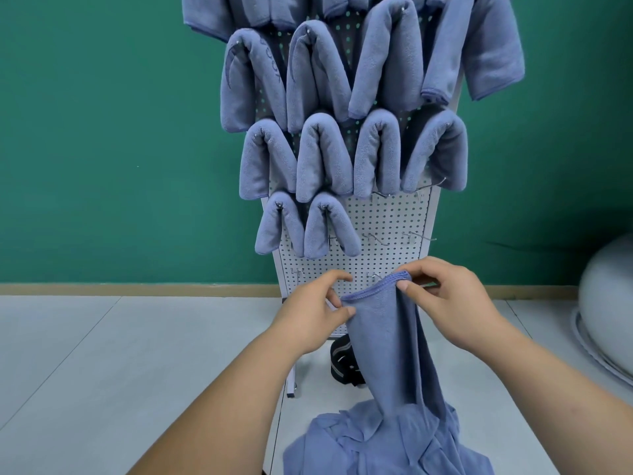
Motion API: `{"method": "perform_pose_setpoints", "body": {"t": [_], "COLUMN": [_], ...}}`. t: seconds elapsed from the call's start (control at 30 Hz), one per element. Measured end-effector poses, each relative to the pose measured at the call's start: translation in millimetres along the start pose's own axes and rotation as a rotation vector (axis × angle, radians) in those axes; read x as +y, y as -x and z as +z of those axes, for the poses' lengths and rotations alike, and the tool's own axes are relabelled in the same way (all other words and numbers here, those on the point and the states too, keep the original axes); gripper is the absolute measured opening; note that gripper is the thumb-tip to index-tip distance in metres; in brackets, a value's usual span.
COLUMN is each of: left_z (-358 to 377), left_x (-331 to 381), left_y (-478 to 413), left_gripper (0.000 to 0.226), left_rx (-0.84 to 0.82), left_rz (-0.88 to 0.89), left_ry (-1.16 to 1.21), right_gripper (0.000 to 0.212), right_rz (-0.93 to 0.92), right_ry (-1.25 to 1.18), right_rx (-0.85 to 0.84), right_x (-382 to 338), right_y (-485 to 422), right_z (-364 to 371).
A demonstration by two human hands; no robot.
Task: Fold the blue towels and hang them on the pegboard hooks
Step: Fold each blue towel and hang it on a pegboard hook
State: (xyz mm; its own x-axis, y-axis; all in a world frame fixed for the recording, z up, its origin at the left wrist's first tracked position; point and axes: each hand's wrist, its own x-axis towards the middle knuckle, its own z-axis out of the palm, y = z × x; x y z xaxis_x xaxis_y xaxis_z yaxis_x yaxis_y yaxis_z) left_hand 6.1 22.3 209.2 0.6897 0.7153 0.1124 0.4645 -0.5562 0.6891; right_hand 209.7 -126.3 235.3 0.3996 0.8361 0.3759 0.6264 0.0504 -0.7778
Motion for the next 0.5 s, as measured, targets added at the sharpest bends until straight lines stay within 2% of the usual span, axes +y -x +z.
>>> {"method": "perform_pose_setpoints", "body": {"t": [0.13, 0.33, 0.43, 0.5], "left_z": [7, 6, -2, -8], "left_x": [-3, -7, -7, -5], "left_y": [-3, -3, -6, -8], "left_gripper": [0.016, 0.016, 0.008, 0.010], "left_rx": [0.017, 0.011, 0.171, 0.257], "left_rz": [0.030, 0.046, 0.079, 0.147], "left_ry": [-0.127, -0.221, -0.235, -0.220], "right_gripper": [0.019, 0.014, 0.010, 0.007], "right_rz": [-0.010, 0.004, 0.037, 0.127], "right_ry": [-0.004, -0.033, 0.289, 0.538], "right_rx": [-0.001, 0.029, 0.051, -0.036], "right_x": [1, 0, 15, 26], "right_y": [0, 0, -3, -4], "right_z": [-1, -8, -14, -18]}}
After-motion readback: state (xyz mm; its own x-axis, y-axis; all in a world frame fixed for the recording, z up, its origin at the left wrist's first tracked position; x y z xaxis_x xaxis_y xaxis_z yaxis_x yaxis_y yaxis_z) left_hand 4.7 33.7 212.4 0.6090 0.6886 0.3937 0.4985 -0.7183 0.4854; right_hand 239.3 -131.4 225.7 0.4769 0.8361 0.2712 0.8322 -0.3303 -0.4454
